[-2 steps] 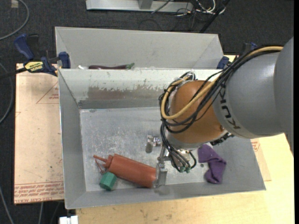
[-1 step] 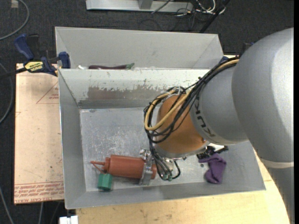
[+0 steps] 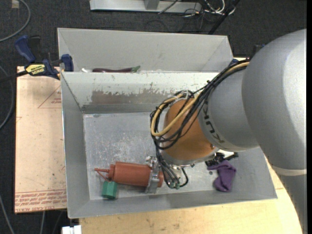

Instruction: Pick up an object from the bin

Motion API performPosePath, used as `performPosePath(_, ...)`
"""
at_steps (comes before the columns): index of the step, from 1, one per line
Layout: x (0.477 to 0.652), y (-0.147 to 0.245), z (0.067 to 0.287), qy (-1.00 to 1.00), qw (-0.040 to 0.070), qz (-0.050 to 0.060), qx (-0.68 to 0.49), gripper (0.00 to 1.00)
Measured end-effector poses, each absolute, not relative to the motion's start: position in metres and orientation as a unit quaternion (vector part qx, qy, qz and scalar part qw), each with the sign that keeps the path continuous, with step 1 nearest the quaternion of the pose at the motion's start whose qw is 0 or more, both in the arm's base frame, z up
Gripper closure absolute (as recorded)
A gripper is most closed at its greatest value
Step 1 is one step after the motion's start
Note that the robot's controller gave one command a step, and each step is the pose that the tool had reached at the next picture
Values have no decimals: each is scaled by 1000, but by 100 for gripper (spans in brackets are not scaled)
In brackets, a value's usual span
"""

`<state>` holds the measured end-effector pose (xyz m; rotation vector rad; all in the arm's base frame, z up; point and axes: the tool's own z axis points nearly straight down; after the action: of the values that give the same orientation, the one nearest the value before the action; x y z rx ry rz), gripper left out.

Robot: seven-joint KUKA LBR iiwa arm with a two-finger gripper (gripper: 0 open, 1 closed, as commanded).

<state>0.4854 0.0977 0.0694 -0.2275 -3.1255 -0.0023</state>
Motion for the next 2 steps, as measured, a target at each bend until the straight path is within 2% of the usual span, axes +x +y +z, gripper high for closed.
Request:
performPosePath(1, 492, 104, 183, -998, 3, -1, -59, 100)
performPosePath(2, 492, 104, 183, -998, 3, -2, -59, 100)
